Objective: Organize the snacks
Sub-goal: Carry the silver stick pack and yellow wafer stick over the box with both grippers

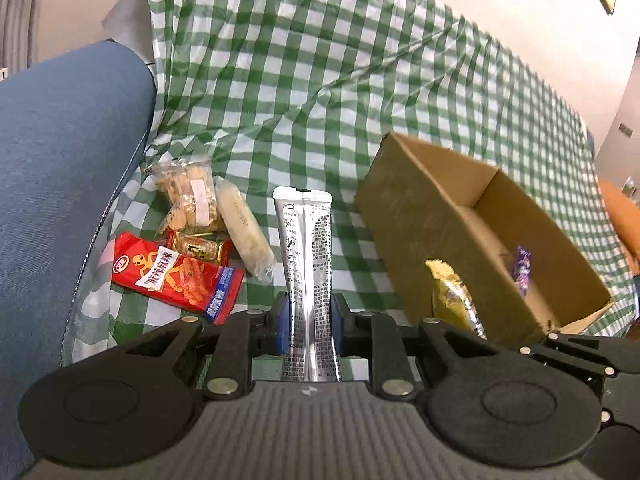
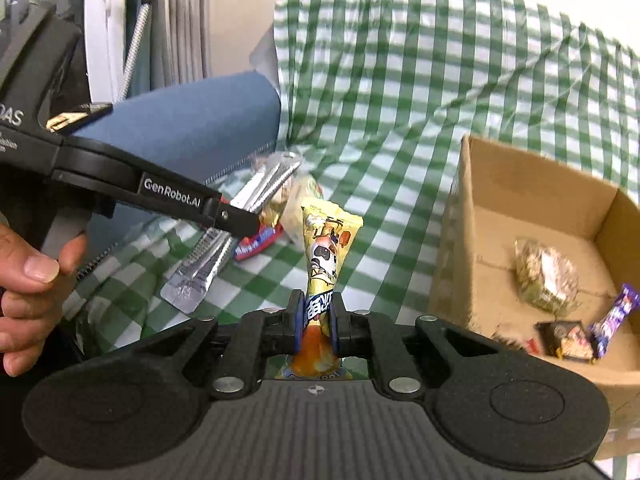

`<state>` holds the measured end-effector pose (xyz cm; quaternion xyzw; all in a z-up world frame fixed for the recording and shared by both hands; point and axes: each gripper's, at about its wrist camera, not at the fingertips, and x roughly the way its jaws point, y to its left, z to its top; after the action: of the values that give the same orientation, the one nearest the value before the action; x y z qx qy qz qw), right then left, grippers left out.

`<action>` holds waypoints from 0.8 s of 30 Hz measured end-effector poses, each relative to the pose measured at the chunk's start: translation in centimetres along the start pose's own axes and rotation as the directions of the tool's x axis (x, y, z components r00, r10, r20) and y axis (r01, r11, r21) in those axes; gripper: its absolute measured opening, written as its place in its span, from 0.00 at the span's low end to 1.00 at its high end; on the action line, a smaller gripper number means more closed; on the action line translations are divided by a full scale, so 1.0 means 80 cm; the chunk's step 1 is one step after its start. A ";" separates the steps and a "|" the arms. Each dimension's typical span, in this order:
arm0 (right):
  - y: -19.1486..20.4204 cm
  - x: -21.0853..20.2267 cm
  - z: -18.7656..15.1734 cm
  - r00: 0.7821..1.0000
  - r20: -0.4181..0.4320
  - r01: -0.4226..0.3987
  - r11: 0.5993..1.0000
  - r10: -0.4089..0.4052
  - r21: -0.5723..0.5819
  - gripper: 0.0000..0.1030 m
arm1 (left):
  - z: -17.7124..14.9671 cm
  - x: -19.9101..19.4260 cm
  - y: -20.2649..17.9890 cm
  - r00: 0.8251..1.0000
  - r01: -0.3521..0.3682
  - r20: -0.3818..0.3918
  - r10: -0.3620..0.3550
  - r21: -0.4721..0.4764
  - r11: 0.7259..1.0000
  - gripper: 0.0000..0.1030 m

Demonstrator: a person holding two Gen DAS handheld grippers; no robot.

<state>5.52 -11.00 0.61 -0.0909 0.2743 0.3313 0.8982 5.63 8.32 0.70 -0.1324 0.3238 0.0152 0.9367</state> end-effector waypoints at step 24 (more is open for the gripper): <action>-0.181 -0.060 0.065 0.942 0.198 0.216 0.941 -0.271 0.259 0.12 | -0.002 -0.008 0.004 0.996 0.081 0.051 -0.079 -0.033 0.996 0.22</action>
<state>14.10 -22.89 7.36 0.0210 0.1917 0.1906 0.9625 4.99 8.60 0.89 -0.1610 0.2946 -0.0134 0.9418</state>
